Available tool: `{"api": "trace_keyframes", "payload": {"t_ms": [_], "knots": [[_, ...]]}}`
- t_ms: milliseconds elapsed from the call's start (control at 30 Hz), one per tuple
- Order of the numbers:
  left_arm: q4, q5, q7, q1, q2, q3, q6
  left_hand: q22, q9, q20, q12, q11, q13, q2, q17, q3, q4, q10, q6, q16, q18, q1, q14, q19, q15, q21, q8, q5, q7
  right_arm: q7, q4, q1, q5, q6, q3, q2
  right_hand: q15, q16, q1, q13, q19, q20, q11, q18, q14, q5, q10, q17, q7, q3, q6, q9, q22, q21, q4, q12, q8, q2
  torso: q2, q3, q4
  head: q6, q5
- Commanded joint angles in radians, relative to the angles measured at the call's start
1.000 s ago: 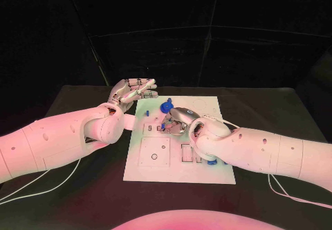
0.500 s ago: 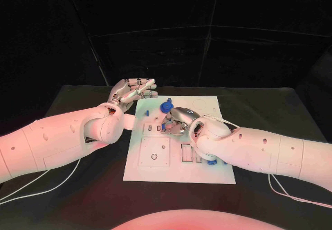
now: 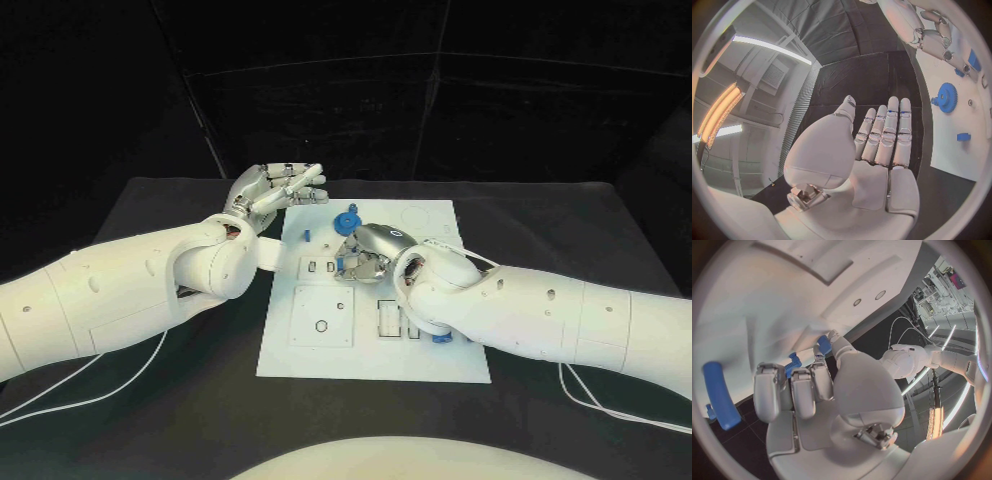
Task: Assemble the parts on the task board
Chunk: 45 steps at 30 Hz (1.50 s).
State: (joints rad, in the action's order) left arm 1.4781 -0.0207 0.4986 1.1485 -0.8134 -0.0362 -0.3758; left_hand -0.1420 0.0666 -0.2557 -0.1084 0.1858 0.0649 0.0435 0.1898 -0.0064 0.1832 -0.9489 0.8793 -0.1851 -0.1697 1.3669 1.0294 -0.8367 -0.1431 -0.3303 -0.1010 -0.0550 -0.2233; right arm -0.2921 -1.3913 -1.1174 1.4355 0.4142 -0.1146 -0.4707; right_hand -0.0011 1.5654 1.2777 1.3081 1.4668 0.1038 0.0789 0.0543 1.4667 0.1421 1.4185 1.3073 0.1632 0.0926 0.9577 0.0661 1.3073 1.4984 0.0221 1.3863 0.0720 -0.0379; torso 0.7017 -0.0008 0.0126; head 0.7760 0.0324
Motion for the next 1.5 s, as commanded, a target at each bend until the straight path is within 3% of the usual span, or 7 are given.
{"api": "trace_keyframes", "payload": {"t_ms": [33, 233, 767, 1067, 1267, 1433, 1500], "knots": [[0.000, -0.004, 0.005, 0.002, 0.002, 0.001, 0.010, 0.002, -0.001, 0.000, -0.002, 0.000, 0.001, 0.012, 0.001, -0.005, -0.002, -0.010, 0.007, 0.006, -0.013, -0.002, 0.006, -0.002, 0.000, 0.002, 0.004, -0.002, -0.007, -0.026, 0.003, 0.005, -0.002, 0.014, -0.005, -0.002, 0.018, 0.003, -0.007, 0.063, -0.002, 0.017, 0.016, -0.014, 0.103, -0.006, -0.034, 0.259, 0.019, -0.019, -0.072, -0.003, 0.077, -0.007, 0.014, -0.034, -0.009, -0.015, 0.000, 0.0000, -0.0001, 0.000, -0.001], [-0.001, -0.004, 0.004, 0.002, 0.003, 0.001, 0.011, 0.002, -0.001, 0.000, -0.002, 0.000, 0.001, 0.012, 0.001, -0.005, -0.002, -0.011, 0.007, 0.006, -0.013, -0.002, 0.006, -0.002, 0.000, 0.002, 0.004, -0.002, -0.006, -0.001, -0.003, 0.006, -0.002, 0.072, -0.005, -0.003, 0.035, 0.004, -0.001, 0.049, -0.004, 0.034, 0.033, -0.014, 0.103, 0.004, -0.050, 0.260, 0.037, -0.052, -0.140, -0.002, 0.076, -0.008, 0.041, -0.045, -0.007, -0.024, 0.000, 0.0004, 0.0000, -0.001, -0.001], [-0.007, -0.004, -0.001, 0.002, 0.003, 0.001, 0.013, 0.002, -0.001, 0.000, -0.002, 0.000, 0.001, 0.012, 0.002, -0.005, -0.002, -0.012, 0.008, 0.007, -0.013, -0.002, 0.006, -0.003, 0.000, 0.002, 0.004, -0.003, -0.005, 0.097, -0.064, 0.007, 0.016, 0.241, -0.005, -0.044, 0.036, 0.005, 0.029, 0.057, 0.000, 0.038, 0.033, -0.015, 0.104, 0.021, -0.040, 0.263, 0.036, -0.058, -0.132, 0.003, 0.082, -0.005, 0.043, -0.031, 0.006, -0.014, -0.002, -0.0001, -0.0007, -0.007, 0.000], [-0.013, -0.005, -0.010, 0.001, 0.001, 0.001, 0.017, 0.001, -0.001, 0.005, -0.005, -0.005, 0.002, 0.014, 0.010, -0.009, -0.005, -0.031, 0.017, 0.001, -0.014, -0.002, 0.027, -0.014, 0.006, -0.003, 0.006, -0.002, -0.004, 0.123, -0.130, 0.004, 0.013, 0.250, -0.003, -0.095, 0.036, 0.005, 0.029, 0.061, 0.001, 0.038, 0.032, -0.015, 0.104, 0.023, -0.035, 0.263, 0.035, -0.065, -0.126, 0.004, 0.084, -0.004, 0.048, -0.025, 0.011, -0.018, -0.002, -0.0006, -0.0002, -0.012, 0.001], [-0.025, -0.046, -0.040, 0.001, -0.004, 0.001, 0.013, -0.023, 0.003, 0.043, -0.033, -0.034, 0.018, 0.018, 0.069, -0.022, -0.004, -0.129, 0.068, -0.067, -0.015, -0.008, 0.155, -0.108, 0.047, -0.058, -0.004, -0.003, 0.013, 0.164, -0.208, -0.016, -0.049, 0.218, -0.002, -0.170, 0.035, 0.005, 0.031, 0.059, 0.000, 0.037, 0.031, -0.015, 0.104, 0.025, -0.036, 0.262, 0.033, -0.068, -0.120, 0.005, 0.082, -0.005, 0.051, -0.026, 0.015, -0.017, -0.008, -0.0014, -0.0025, -0.014, 0.002], [-0.028, -0.161, -0.125, 0.002, -0.016, 0.001, 0.020, -0.103, 0.020, 0.119, -0.116, -0.092, 0.078, -0.002, 0.267, -0.044, 0.002, -0.258, 0.141, -0.361, -0.010, -0.015, 0.373, -0.279, 0.123, -0.205, -0.048, -0.004, 0.054, 0.270, -0.276, -0.052, -0.204, 0.187, -0.001, -0.248, 0.031, -0.007, 0.058, 0.040, -0.015, 0.034, 0.026, -0.009, 0.097, 0.046, -0.055, 0.236, 0.029, -0.064, -0.110, 0.005, 0.058, -0.016, 0.048, -0.045, 0.022, 0.001, -0.016, -0.0020, -0.0031, -0.015, 0.005], [-0.029, -0.224, -0.182, 0.003, -0.021, 0.001, 0.031, -0.151, 0.032, 0.147, -0.181, -0.116, 0.122, -0.011, 0.653, -0.052, 0.000, -0.295, 0.153, -0.752, -0.011, -0.015, 0.452, -0.343, 0.144, -0.286, -0.076, -0.005, 0.077, 0.321, -0.303, -0.070, -0.292, 0.171, -0.001, -0.285, 0.028, -0.027, 0.079, 0.005, -0.044, 0.030, 0.024, 0.001, 0.084, 0.057, -0.089, 0.192, 0.027, -0.061, -0.111, 0.004, 0.009, -0.041, 0.040, -0.082, 0.023, 0.009, -0.022, -0.0018, -0.0035, -0.013, 0.006]]}}
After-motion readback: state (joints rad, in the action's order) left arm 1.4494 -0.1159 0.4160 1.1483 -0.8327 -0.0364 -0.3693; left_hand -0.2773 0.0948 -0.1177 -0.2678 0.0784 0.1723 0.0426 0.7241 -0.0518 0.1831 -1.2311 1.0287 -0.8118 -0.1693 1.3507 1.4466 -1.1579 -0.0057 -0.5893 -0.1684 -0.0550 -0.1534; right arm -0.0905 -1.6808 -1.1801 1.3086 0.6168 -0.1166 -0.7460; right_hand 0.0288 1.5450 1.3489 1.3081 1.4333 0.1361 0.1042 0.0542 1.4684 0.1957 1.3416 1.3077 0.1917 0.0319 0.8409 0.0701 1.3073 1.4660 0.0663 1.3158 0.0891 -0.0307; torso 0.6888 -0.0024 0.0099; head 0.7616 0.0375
